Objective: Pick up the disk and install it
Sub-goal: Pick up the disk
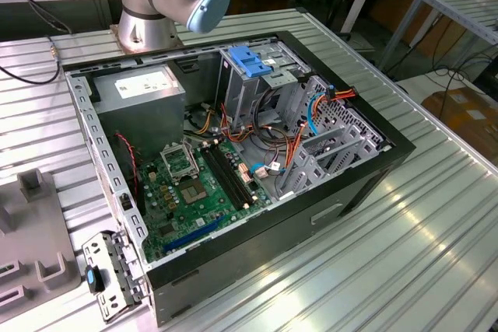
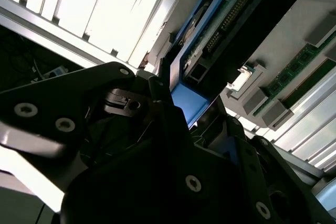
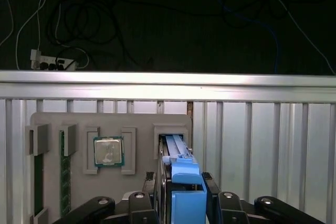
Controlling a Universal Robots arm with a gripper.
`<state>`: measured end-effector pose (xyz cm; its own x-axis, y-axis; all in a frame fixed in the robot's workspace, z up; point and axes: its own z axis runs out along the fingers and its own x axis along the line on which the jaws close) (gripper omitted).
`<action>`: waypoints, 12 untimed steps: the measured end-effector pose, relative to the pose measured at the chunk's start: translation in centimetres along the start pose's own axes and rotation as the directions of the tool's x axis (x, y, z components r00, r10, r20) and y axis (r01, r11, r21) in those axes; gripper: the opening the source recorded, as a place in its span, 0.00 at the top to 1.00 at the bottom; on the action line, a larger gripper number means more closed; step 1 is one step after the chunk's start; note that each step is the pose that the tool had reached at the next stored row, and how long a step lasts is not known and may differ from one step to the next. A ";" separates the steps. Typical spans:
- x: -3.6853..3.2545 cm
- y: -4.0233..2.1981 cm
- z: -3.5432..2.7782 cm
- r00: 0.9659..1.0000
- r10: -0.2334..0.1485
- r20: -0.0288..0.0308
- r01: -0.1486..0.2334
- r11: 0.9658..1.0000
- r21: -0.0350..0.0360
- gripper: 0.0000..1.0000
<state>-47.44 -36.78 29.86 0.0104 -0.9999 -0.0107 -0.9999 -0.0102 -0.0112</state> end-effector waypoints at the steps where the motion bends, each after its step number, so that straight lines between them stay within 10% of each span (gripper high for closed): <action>1: 0.00 0.00 0.00 1.000 0.000 0.000 0.000 1.000 0.000 0.53; 12: 0.00 0.00 0.44 1.000 0.000 0.000 0.000 1.000 0.000 0.63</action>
<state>-47.44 -36.78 29.43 0.0103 -0.9999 -0.0107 -0.9999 -0.0102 -0.0112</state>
